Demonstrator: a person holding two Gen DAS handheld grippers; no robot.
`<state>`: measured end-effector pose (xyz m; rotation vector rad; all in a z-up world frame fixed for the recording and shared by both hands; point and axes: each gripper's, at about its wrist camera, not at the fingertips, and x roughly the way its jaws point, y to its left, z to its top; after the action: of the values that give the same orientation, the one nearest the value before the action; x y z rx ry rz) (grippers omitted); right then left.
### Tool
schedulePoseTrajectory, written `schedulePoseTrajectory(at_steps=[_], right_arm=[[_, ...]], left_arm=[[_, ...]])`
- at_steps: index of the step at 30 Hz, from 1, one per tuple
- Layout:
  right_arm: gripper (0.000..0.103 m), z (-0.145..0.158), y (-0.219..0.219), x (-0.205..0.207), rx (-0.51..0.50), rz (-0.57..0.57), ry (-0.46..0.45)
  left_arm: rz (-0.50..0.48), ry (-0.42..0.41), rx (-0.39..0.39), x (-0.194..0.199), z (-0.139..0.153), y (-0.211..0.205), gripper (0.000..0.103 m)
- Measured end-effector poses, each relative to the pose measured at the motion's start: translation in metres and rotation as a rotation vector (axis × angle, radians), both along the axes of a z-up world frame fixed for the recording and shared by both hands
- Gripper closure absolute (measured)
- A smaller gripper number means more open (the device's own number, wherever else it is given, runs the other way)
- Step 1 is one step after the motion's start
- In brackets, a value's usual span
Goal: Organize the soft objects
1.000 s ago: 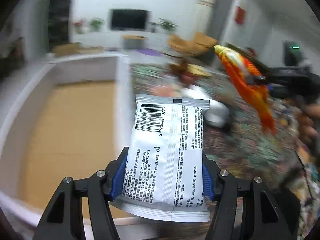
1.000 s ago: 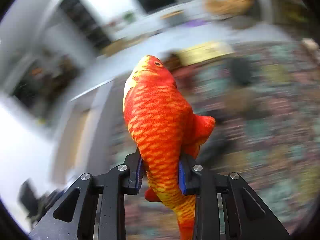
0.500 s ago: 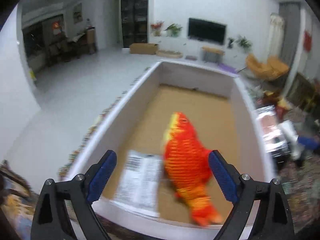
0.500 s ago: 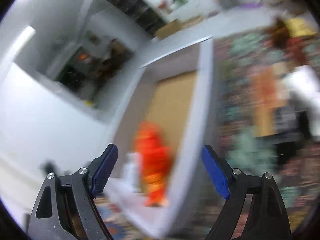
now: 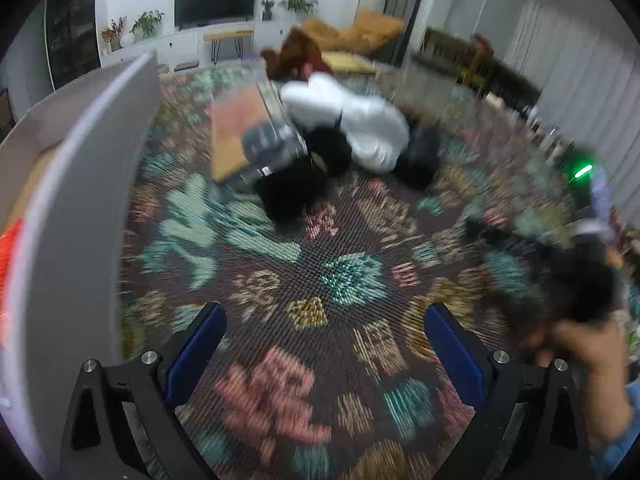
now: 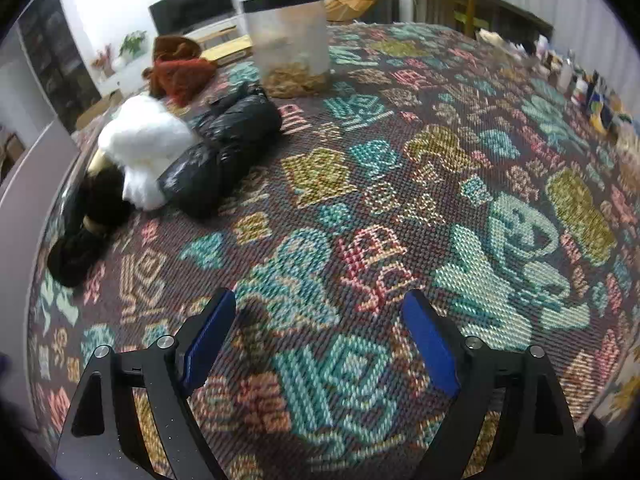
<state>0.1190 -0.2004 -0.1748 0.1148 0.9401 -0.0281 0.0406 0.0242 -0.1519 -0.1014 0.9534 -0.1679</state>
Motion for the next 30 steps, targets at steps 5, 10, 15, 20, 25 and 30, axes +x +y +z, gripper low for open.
schedulePoseTrajectory(at_steps=[5, 10, 15, 20, 25, 30], right_arm=[[0.014, -0.004, 0.007, 0.006, -0.052, -0.008, -0.023], [0.013, -0.009, 0.012, 0.012, -0.087, -0.004, -0.026], [0.012, -0.009, 0.013, 0.010, -0.089, -0.004, -0.030], [0.012, -0.009, 0.013, 0.011, -0.089, -0.004, -0.029], [0.012, -0.009, 0.013, 0.011, -0.089, -0.004, -0.029], [0.012, -0.009, 0.013, 0.011, -0.089, -0.004, -0.029]], left_arm=[[0.059, -0.019, 0.093, 0.030, -0.023, 0.011, 0.004], [0.069, -0.025, 0.140, 0.045, -0.043, 0.022, 0.002], [0.078, -0.025, 0.131, 0.047, -0.044, 0.024, 0.000], [0.078, -0.025, 0.133, 0.048, -0.044, 0.023, 0.000], [0.077, -0.025, 0.133, 0.048, -0.044, 0.023, 0.000], [0.077, -0.026, 0.132, 0.048, -0.044, 0.024, 0.000]])
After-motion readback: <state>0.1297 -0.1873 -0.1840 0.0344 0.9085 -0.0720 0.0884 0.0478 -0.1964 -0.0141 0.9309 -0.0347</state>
